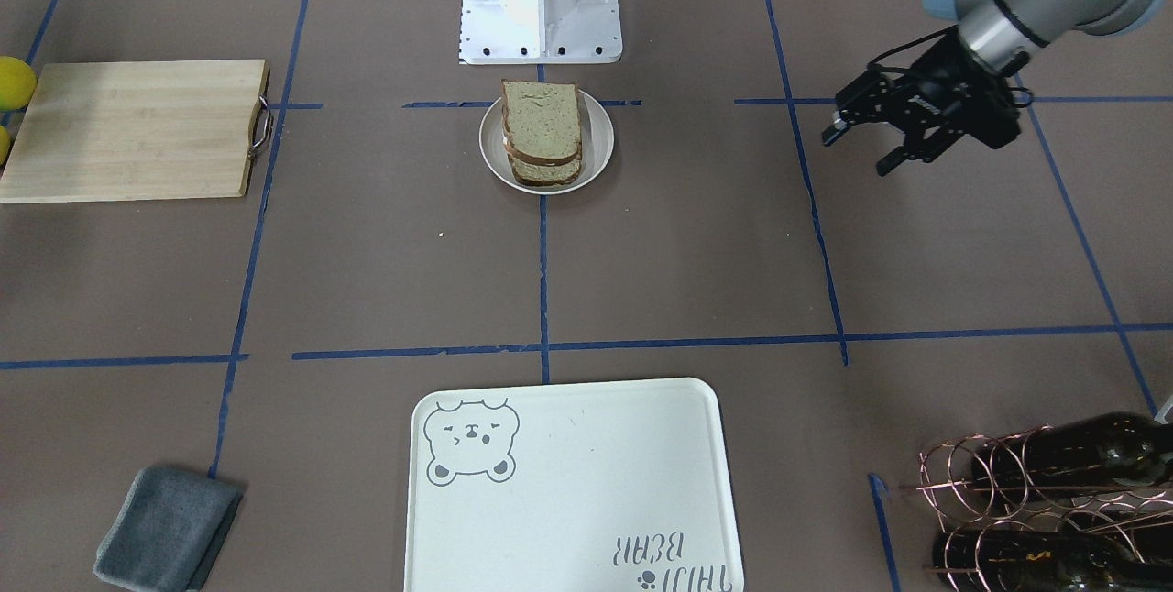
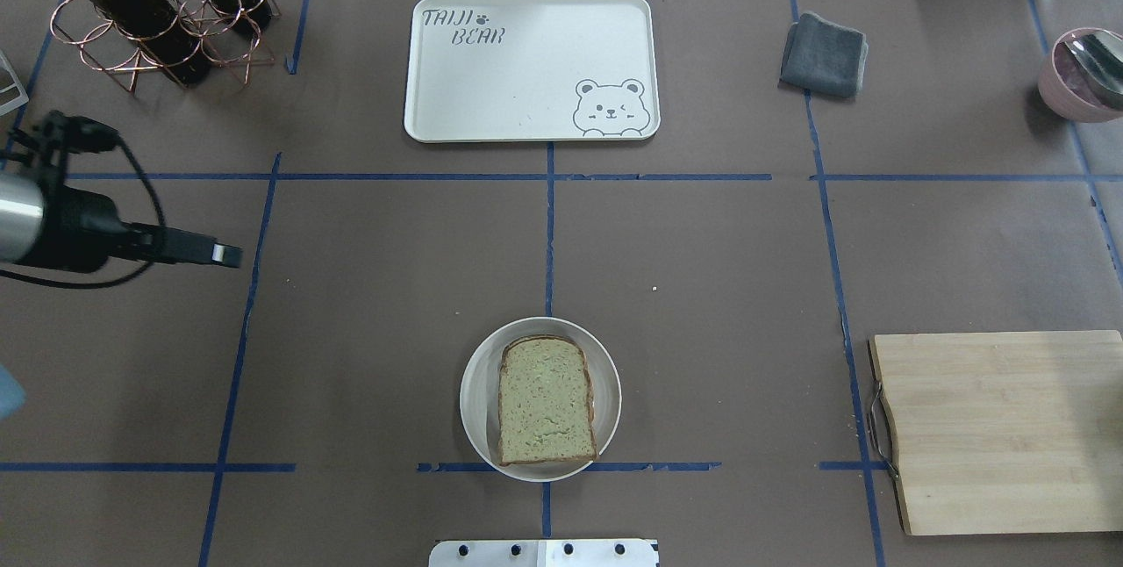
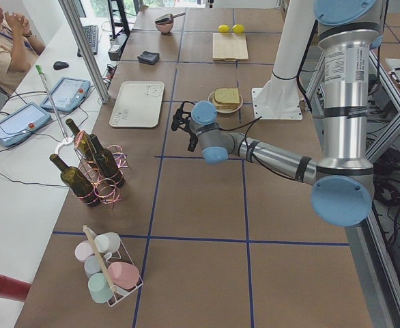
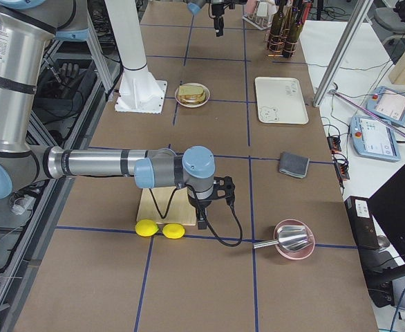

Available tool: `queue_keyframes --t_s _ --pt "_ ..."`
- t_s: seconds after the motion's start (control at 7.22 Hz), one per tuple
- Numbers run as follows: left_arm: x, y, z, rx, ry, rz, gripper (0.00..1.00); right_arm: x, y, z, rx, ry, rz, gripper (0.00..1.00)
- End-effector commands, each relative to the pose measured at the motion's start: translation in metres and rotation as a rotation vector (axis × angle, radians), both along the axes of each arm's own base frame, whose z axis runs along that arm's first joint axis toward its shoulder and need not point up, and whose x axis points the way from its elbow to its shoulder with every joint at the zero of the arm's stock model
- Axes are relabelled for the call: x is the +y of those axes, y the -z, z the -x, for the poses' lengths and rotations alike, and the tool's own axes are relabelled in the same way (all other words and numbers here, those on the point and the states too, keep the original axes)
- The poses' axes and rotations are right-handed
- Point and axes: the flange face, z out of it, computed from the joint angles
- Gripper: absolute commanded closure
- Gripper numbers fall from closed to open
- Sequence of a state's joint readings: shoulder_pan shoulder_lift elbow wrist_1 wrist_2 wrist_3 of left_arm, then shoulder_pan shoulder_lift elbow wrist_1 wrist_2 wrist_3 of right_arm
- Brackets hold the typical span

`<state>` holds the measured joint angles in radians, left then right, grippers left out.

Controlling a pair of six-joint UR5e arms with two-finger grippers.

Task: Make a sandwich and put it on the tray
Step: 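Move the left gripper toward the plate rim and grasp the plate edge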

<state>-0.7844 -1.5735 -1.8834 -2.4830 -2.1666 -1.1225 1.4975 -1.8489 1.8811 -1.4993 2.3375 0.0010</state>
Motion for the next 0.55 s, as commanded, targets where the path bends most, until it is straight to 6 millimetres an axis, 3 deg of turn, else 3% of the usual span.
queue_keyframes --t_s 0.0,0.14,0.28,0.42 --pt "0.05 0.041 -0.101 0.063 0.011 0.109 0.0 0.0 -0.001 0.0 0.0 -0.001 0.002 0.0" --pt "0.074 0.049 -0.135 0.071 0.06 0.136 0.0 0.001 -0.003 0.0 0.002 -0.002 0.009 0.0" --pt "0.088 0.047 -0.15 0.063 0.089 0.149 0.02 0.001 -0.004 0.0 0.003 -0.001 0.008 0.0" --pt "0.091 0.048 -0.16 0.043 0.104 0.18 0.2 0.001 -0.004 0.0 0.005 -0.002 0.008 0.0"
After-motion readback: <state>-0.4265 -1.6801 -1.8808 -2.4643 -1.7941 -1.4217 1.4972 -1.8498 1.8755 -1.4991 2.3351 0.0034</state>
